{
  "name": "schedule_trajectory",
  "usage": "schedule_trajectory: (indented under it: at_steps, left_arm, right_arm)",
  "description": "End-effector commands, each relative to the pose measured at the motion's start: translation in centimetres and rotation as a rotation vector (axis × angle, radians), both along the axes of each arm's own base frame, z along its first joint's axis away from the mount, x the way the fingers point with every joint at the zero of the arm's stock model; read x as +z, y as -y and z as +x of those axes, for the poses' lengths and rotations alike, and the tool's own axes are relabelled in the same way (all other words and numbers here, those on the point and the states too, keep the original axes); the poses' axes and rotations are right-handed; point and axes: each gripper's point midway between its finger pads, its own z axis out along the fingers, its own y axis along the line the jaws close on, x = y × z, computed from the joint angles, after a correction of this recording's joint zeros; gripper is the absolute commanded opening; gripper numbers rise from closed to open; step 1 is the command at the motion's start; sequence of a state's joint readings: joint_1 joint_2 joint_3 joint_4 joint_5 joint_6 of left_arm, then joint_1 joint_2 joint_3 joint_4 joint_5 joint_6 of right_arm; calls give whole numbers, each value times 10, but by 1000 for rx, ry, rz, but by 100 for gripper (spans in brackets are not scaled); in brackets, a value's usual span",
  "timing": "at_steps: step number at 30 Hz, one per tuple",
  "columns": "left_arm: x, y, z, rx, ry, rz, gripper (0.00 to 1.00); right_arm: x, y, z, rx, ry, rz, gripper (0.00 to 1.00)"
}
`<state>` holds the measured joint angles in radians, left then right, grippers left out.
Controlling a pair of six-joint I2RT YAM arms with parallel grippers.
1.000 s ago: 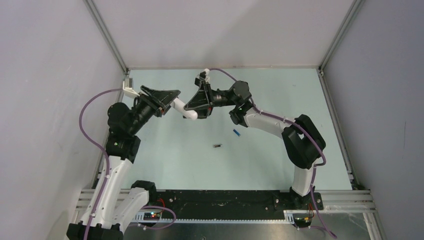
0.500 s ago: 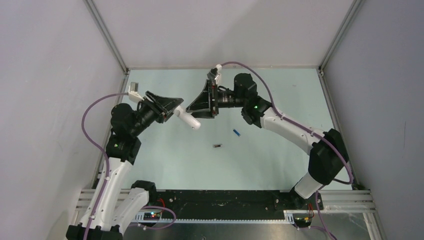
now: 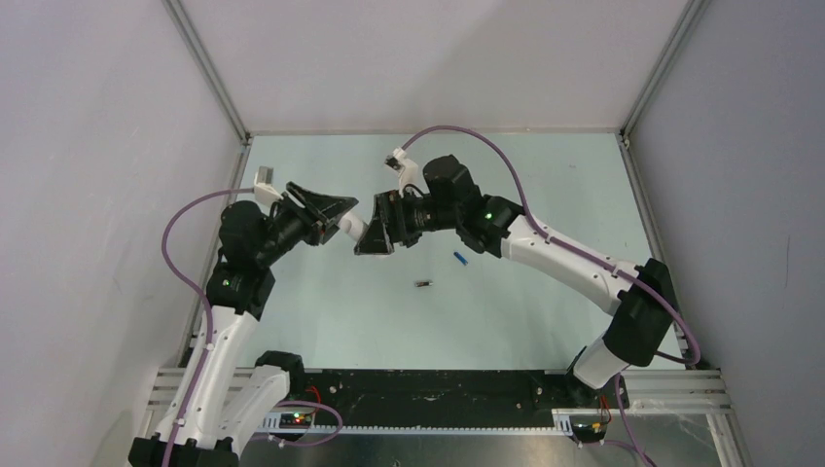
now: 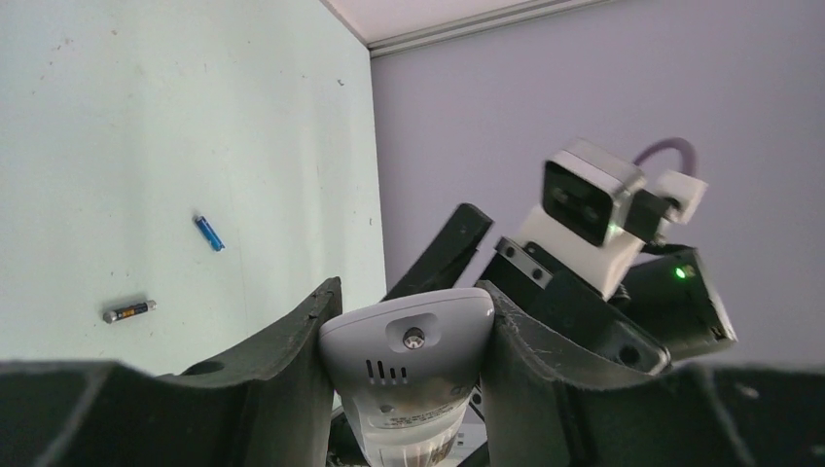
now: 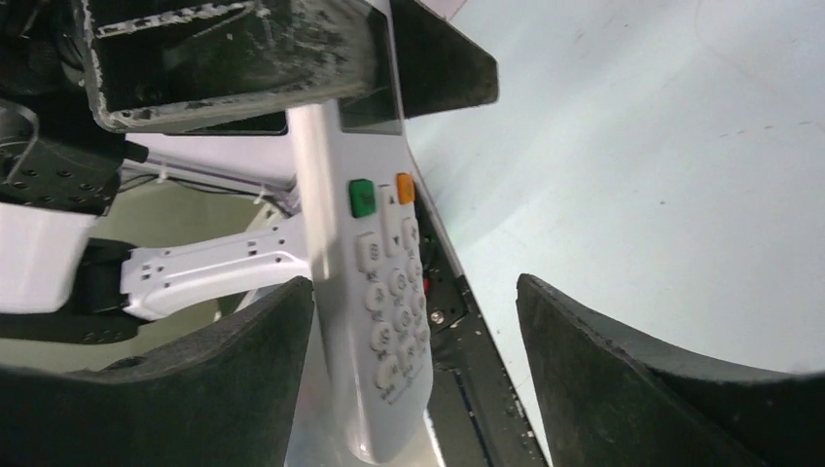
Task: Load the batteries into the remote control
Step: Adjust the remote control.
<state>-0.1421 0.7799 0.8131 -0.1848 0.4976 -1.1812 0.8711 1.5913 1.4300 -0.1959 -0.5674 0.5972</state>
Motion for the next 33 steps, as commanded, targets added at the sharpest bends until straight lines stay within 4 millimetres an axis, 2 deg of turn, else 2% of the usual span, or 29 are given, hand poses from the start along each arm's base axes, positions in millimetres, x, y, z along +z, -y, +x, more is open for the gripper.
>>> schedule_trajectory:
  at_steps: [1, 5, 7, 8, 12, 14, 15, 19, 20, 23, 26, 28, 29, 30, 33]
  left_arm:
    - [-4, 0, 1, 10, -20, -7, 0]
    - [-9, -1, 1, 13, -31, 2, 0]
    - [-10, 0, 1, 9, -35, 4, 1]
    - [-11, 0, 1, 7, -37, 5, 1]
    - [-13, 0, -1, -3, -35, 17, 10]
    - [-13, 0, -2, -5, -23, 28, 23]
    - [-11, 0, -4, -10, 3, 47, 36]
    - [1, -1, -12, -49, 134, 145, 65]
    - [3, 0, -15, -67, 166, 171, 71]
    - [19, 2, -27, -102, 245, 191, 78]
    - [35, 7, -37, -155, 305, 194, 80]
    - [44, 11, -43, -192, 334, 194, 77]
    - [50, 12, -45, -206, 350, 193, 76]
    - [51, 15, -48, -238, 356, 192, 73]
    - [54, 21, -55, -304, 366, 185, 69]
  right_arm:
    - [10, 2, 9, -41, 197, -75, 78]
    - [1, -1, 6, -38, 207, -121, 65]
    - [-1, -3, 3, -14, 198, -122, 56]
    - [-1, -4, 1, -13, 188, -120, 49]
    - [2, -7, -3, 10, 154, -95, 31]
    - [4, -8, -5, 27, 129, -80, 25]
    - [6, -7, -4, 26, 118, -74, 23]
    - [16, -2, -12, 67, -9, -35, 21]
    - [19, 0, -13, 74, -28, -25, 20]
    - [32, 6, -21, 114, -127, 37, 20]
    - [46, 9, -29, 154, -204, 100, 20]
    - [61, 8, -34, 193, -231, 173, 20]
    - [61, 9, -40, 214, -286, 180, 20]
    - [69, 8, -40, 231, -270, 217, 20]
    - [76, 8, -49, 274, -304, 238, 21]
